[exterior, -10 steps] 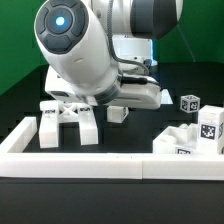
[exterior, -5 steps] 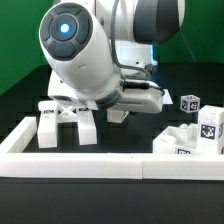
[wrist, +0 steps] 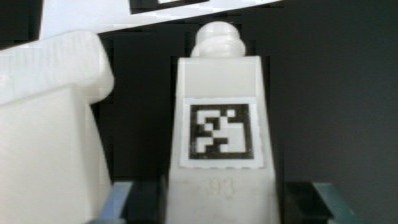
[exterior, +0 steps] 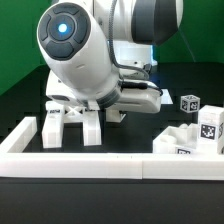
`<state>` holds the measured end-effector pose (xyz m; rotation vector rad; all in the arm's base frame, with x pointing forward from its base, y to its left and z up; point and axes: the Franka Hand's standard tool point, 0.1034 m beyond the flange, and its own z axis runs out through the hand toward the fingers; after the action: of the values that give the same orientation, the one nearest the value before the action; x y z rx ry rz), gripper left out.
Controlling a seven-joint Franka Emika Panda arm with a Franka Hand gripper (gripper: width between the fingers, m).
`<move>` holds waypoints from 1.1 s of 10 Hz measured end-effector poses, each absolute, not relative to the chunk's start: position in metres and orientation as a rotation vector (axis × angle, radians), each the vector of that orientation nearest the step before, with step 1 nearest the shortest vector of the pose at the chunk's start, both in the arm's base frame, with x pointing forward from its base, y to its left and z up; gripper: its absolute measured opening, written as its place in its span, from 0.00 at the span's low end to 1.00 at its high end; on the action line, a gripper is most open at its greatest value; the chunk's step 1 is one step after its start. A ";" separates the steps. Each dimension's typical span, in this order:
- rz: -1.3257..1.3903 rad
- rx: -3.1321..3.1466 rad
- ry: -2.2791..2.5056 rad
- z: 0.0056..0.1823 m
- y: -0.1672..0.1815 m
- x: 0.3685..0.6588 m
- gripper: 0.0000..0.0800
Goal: Assemble chair
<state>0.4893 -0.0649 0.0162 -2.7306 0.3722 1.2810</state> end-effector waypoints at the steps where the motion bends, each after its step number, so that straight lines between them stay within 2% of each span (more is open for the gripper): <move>1: 1.281 -2.730 0.372 0.016 -0.065 0.489 0.36; 4: 1.274 -2.729 0.369 0.024 -0.064 0.492 0.36; 7: 1.266 -2.706 0.369 0.056 -0.060 0.488 0.36; 9: 1.269 -2.694 0.393 0.091 -0.050 0.488 0.36; 10: 1.256 -2.696 0.389 0.101 -0.047 0.488 0.36; 11: 1.249 -2.699 0.392 0.096 -0.051 0.485 0.36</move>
Offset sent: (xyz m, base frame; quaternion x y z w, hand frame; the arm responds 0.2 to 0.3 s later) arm -0.0041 0.0054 0.0187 -0.0037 -0.0201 -0.0028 0.9998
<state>0.4847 -0.0506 0.0958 -2.6992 0.3922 1.2490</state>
